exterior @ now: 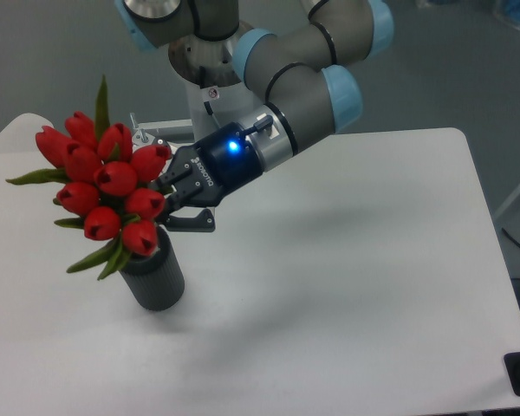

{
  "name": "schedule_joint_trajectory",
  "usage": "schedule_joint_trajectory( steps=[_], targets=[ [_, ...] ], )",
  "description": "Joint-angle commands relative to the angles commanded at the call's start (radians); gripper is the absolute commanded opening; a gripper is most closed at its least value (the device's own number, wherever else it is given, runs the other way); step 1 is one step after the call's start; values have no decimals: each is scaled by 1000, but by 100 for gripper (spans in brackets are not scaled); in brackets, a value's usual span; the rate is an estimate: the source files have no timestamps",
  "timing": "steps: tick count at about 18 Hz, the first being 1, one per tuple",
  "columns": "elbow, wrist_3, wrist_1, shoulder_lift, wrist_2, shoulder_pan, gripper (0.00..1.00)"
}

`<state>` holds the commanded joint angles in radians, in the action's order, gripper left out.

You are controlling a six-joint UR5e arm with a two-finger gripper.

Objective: Insert the flowers into the vase
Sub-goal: 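Push the tulip stems down into the black vase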

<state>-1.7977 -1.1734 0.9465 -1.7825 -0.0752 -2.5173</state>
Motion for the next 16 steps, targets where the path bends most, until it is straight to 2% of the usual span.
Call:
schedule_joint_trajectory(
  steps=[7, 13, 16],
  targets=[
    [-86, -69, 0, 14, 2, 8, 0],
    [-97, -95, 0, 14, 0, 11, 0],
    [-123, -170, 0, 5, 0, 6, 0]
  ],
)
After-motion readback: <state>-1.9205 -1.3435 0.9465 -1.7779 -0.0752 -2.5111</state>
